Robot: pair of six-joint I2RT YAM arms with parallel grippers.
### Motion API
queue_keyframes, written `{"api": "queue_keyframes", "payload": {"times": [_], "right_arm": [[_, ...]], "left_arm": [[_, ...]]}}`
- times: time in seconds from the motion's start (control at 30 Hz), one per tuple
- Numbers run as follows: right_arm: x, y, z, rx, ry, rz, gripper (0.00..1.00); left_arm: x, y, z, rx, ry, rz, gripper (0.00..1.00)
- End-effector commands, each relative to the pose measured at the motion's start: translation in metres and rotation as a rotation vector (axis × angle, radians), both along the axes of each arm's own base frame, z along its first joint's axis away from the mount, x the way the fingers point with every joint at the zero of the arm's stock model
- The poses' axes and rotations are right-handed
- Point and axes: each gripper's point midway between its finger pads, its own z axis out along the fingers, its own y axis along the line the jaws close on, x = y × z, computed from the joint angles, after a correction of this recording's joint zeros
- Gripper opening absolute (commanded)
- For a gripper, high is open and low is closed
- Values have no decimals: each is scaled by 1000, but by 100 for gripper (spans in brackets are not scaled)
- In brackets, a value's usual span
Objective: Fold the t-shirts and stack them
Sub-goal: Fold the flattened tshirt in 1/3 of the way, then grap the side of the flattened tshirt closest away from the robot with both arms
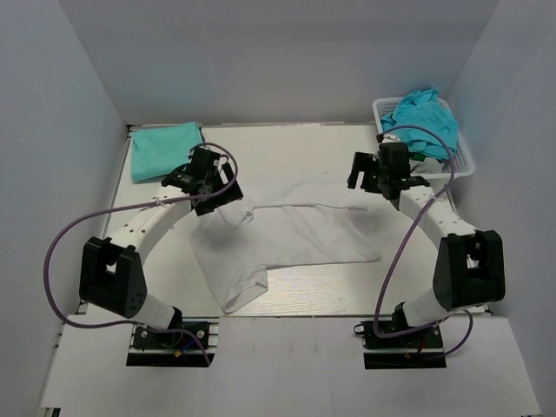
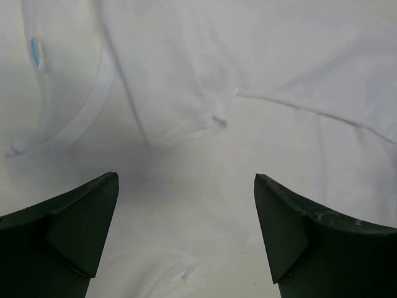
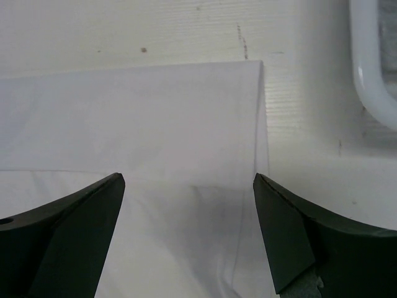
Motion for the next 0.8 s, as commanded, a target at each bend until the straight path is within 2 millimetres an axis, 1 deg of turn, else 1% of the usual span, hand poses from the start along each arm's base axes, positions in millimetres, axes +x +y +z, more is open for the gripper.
{"api": "queue_keyframes", "payload": {"times": [0.0,0.03,0.07,0.1,0.13,0.17,0.2,0.23,0.27,0.3,0.33,0.37,0.4,0.43,0.47,0.5,0.53,0.57,0.6,0.63,0.67,0.73,0.77], "right_arm": [[17,28,1,68,14,90,90],[28,31,12,74,-9,93,90],[30,34,13,84,-13,105,90],[34,36,3,87,8,110,90],[38,40,6,98,-4,121,90],[41,41,5,106,-2,122,90],[46,43,-8,112,31,122,90],[47,46,-11,111,37,130,90],[50,48,-21,114,68,133,90],[51,53,-27,133,95,151,90],[52,54,-33,138,112,153,90],[55,56,-38,140,126,153,90],[54,58,-47,150,152,151,90],[54,58,-51,151,164,146,90],[54,57,-61,152,184,141,90],[53,57,-68,152,203,141,90],[51,59,-74,149,220,143,90],[50,57,-81,144,236,139,90],[49,56,-90,141,259,133,90],[50,54,-94,131,272,122,90],[48,54,-105,131,302,117,90],[45,51,-121,127,356,81,90],[44,50,-125,124,370,69,90]], "left_arm": [[45,-21,32,-52,-132,-63,100],[54,-27,18,-46,-101,-80,100],[60,-33,15,-54,-90,-101,100],[73,-38,21,-56,-114,-108,100],[78,-41,16,-59,-101,-114,100],[83,-43,-3,-47,-62,-113,100],[96,-40,-1,-30,-82,-103,100],[99,-41,-9,-25,-68,-103,100],[104,-42,-14,-20,-68,-110,100],[111,-40,-29,-11,-40,-101,100],[114,-41,-37,-7,-27,-101,100],[121,-37,-40,-4,-18,-89,100],[118,-34,-59,23,36,-81,100],[117,-26,-67,41,59,-64,100],[116,-19,-73,46,79,-51,100],[114,-18,-76,49,88,-51,100],[112,-8,-81,61,101,-30,100],[103,1,-91,67,126,-18,100],[99,2,-93,68,130,-18,100],[96,8,-100,71,142,-6,100],[88,15,-106,76,164,4,100],[81,15,-112,70,186,-2,100],[82,19,-112,69,187,7,100]]}}
